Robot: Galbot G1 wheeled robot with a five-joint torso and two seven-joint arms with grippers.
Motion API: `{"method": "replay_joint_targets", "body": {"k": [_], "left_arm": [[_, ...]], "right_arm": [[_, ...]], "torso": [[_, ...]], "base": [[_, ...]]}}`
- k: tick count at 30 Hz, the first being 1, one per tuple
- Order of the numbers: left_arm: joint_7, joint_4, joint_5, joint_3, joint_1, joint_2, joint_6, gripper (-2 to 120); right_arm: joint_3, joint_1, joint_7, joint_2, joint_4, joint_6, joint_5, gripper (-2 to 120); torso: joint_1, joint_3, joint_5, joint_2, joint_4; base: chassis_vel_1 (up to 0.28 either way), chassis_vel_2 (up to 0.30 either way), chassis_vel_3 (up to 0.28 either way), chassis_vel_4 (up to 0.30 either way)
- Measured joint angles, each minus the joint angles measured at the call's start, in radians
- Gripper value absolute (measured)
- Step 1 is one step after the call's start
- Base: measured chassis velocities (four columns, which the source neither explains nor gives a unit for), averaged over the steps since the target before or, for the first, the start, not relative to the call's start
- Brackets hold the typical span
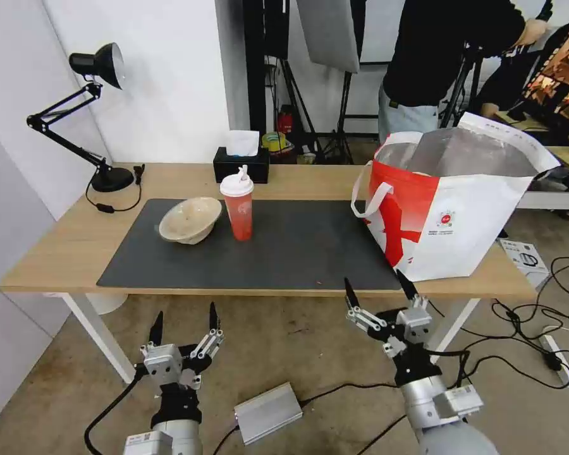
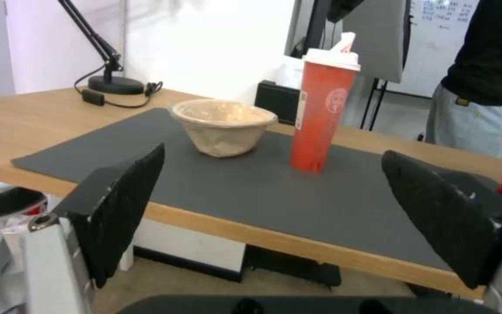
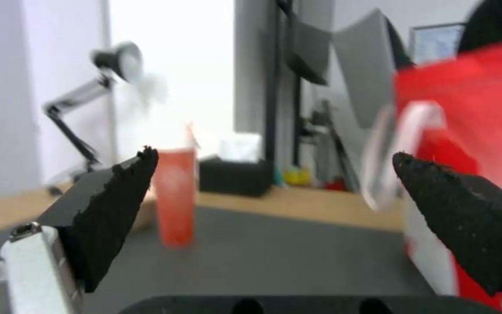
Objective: Pick up the trash from the table and place it into the takeout bag.
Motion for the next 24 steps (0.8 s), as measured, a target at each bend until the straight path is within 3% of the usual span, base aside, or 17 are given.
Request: {"method": "replay_joint_targets", "body": {"k": [12, 16, 24], "left_arm": [[0.019, -0.003, -0.004, 0.001, -0.016, -0.011, 0.0, 100], [0.023, -0.003, -0.005, 0.001, -0.02, -0.015, 0.0, 100], [0.025, 0.004, -0.013, -0.003, -0.025, -0.014, 0.0, 100]], "right_arm": [[-0.038, 0.202, -0.189, -0.055, -0.016, -0.002, 0.172, 100], [-0.11, 0.356, -0.252, -0.069, -0.051, -0.032, 0.255, 100], [-0.215, 0.501, -0.313, -0.071, -0.108, -0.064, 0.33, 100]], "torso": [[0.0, 0.0, 0.0, 0.0, 0.0], [0.0, 0.0, 0.0, 0.0, 0.0002], [0.0, 0.0, 0.0, 0.0, 0.0]], "base": [[0.0, 0.0, 0.0, 0.0], [0.0, 0.0, 0.0, 0.0], [0.0, 0.0, 0.0, 0.0]]}}
